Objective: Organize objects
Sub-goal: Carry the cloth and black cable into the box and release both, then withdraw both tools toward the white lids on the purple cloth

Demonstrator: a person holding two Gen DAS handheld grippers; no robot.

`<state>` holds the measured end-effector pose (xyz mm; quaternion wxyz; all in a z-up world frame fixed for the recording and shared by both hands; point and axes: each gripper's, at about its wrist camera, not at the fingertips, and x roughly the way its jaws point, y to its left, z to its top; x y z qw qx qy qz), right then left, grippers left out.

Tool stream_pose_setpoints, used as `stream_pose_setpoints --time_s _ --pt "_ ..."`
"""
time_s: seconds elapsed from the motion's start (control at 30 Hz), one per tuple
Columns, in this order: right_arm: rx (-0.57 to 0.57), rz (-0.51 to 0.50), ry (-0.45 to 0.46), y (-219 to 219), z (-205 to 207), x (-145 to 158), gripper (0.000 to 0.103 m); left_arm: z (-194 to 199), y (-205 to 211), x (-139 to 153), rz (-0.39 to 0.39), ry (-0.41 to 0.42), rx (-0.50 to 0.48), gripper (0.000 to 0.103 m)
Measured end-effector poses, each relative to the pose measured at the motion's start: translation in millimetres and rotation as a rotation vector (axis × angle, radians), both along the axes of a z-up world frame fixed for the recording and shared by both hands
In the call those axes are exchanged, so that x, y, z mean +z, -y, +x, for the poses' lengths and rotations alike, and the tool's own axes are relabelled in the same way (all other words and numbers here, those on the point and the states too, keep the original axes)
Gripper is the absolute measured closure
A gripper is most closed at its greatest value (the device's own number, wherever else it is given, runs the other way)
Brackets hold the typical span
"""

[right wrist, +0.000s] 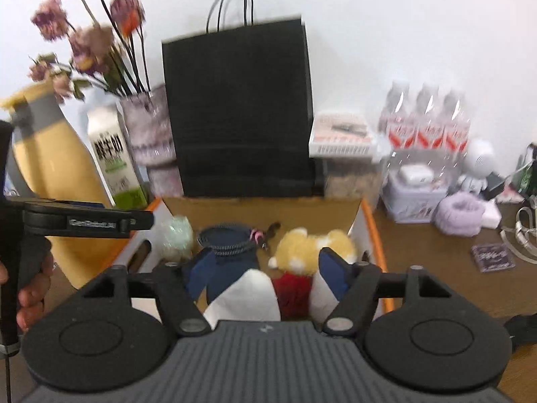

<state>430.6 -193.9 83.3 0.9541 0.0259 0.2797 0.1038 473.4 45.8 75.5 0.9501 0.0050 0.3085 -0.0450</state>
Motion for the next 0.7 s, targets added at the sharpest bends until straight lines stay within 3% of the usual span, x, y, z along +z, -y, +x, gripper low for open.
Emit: stream_pose_setpoints --time_s 0.07,0.27,0.33,0.43,0.5,0.57,0.7 --pt "0.022 -0.005 0.011 5 -13 12 0.021 -33 4 16 0.011 0.046 -0.034 0.013" --pt "0.085 -0.024 0.03 18 -93 9 0.02 -167 12 24 -0.019 0.123 -0.153 0.008" --pt "0.094 -0.043 0.06 22 -135 5 0.018 -215 15 18 -0.035 0.144 -0.179 0.006" --pt "0.128 -0.043 0.088 28 -197 -6 0.001 -295 18 -1 -0.04 0.173 -0.217 0.003" --pt "0.183 -0.009 0.078 36 -234 -17 0.0 -345 19 -18 -0.028 0.194 -0.232 0.002" --pt "0.161 0.055 0.045 46 -275 -31 0.0 -388 19 -34 -0.011 0.2 -0.228 0.0" --pt "0.149 0.089 -0.001 61 -330 -56 0.0 -421 17 -54 -0.005 0.119 -0.208 0.0"
